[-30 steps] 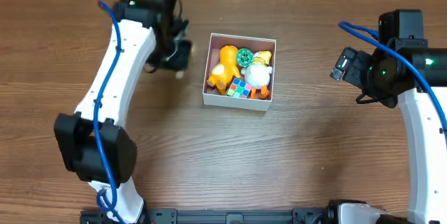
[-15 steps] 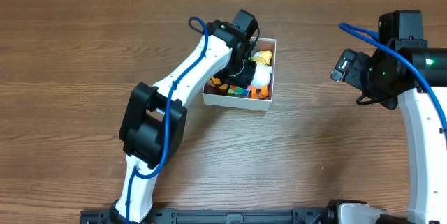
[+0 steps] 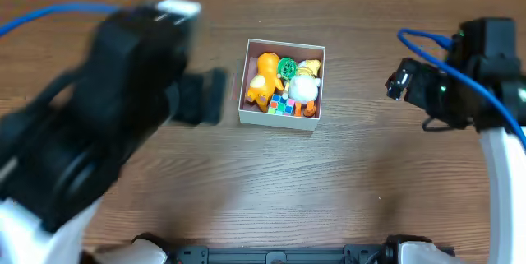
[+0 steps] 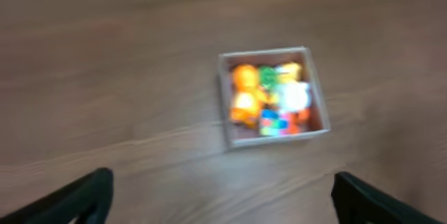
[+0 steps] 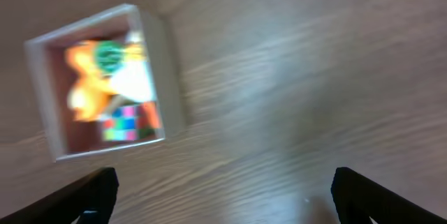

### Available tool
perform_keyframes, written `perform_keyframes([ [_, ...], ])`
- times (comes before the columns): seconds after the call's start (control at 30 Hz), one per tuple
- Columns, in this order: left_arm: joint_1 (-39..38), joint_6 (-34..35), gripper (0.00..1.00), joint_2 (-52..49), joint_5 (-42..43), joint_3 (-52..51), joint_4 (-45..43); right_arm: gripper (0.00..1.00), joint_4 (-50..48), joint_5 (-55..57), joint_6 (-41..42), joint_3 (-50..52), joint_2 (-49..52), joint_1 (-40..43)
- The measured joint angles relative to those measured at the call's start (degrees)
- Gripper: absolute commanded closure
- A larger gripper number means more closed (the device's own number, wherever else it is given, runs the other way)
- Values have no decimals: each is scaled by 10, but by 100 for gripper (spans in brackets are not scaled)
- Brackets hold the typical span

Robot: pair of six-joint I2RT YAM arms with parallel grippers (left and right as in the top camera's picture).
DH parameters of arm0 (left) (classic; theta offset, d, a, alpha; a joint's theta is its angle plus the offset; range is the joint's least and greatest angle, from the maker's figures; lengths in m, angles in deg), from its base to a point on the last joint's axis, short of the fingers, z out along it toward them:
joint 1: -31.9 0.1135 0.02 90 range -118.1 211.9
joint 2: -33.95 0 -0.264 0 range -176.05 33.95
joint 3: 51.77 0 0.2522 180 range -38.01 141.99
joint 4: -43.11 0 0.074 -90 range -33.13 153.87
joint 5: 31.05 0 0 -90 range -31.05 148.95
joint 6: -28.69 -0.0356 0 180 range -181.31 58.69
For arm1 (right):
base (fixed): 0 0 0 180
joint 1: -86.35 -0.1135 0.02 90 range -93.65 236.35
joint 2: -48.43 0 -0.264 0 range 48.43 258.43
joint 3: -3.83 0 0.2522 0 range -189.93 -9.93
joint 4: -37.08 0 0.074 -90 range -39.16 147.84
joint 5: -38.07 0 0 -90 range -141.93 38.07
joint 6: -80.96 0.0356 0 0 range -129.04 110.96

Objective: Pack container

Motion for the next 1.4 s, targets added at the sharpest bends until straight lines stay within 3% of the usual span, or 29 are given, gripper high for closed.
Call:
perform_keyframes([
  [0.13,0,25,0,77,-90,-11,42,0,5,-64,-16,-27,-157,0],
  [0.33,0,41,0,129,-119,-16,44,0,45,-90,-23,-41,-350,0],
  [0.53,0,41,0,124,-123,-17,43,0,107,-94,-22,-41,-380,0],
  [0.83,0,41,0,122,-123,-19,43,0,108,-92,-23,-41,-380,0],
  [0.97,0,41,0,122,-123,-19,43,0,21,-78,-26,-27,-381,0],
  [1.1,0,41,0,122,-123,-20,44,0,-113,-75,-37,59,-391,0],
  [1.27,0,42,0,122,-123,-21,44,0,-307,-72,-48,312,-457,-12],
  [1.4,0,42,0,122,-123,-22,44,0,-404,-71,-53,511,-536,-37],
])
